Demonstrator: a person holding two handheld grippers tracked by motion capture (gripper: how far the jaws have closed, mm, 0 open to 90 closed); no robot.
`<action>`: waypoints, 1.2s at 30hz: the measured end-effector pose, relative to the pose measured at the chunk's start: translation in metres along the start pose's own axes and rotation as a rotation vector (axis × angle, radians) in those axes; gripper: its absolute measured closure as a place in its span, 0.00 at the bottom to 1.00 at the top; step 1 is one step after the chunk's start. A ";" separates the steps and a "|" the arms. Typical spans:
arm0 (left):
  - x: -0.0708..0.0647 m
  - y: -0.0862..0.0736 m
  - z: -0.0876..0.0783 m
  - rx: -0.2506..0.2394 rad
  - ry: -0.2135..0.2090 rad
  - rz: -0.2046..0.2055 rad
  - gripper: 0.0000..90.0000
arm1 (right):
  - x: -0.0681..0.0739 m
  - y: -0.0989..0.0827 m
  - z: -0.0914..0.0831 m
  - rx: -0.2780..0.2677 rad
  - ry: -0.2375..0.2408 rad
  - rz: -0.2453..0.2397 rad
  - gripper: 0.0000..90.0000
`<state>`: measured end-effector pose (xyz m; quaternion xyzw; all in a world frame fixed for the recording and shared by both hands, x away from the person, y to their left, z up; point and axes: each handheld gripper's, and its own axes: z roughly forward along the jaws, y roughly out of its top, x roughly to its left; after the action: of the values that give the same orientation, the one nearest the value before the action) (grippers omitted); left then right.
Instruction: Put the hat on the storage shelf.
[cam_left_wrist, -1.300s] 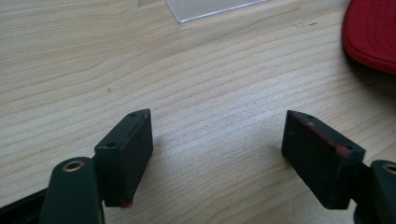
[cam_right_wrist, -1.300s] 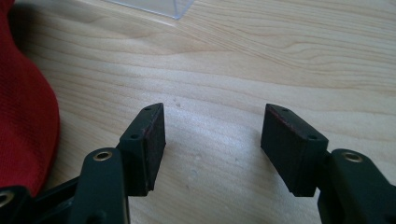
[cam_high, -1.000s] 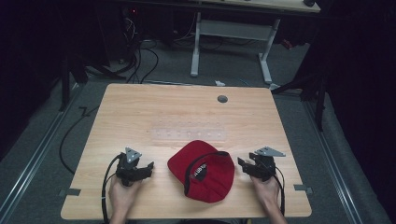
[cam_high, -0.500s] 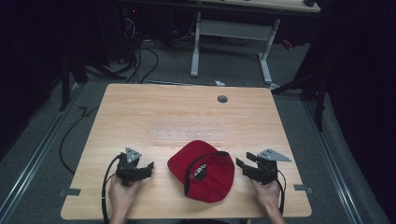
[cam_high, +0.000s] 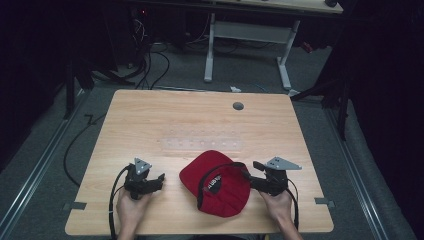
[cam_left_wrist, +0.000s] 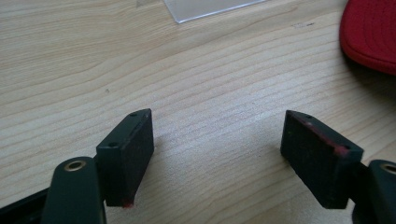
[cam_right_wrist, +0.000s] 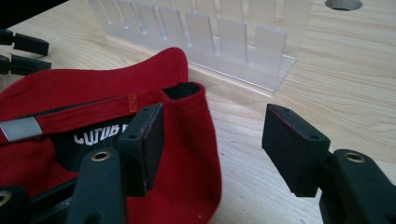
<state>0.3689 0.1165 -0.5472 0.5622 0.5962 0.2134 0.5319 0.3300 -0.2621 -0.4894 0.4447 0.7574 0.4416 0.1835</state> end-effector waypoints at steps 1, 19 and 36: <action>0.000 0.000 0.000 0.001 0.000 0.001 0.29 | 0.000 0.000 0.000 0.000 0.000 0.000 0.43; 0.000 0.000 0.000 0.001 -0.001 0.001 0.29 | 0.005 0.005 0.040 0.076 0.067 0.006 0.45; 0.000 0.000 0.000 0.001 0.000 0.001 0.29 | 0.009 0.003 0.061 0.098 0.090 0.016 0.56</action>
<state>0.3688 0.1165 -0.5472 0.5626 0.5961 0.2133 0.5317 0.3679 -0.2232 -0.5191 0.4388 0.7820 0.4250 0.1236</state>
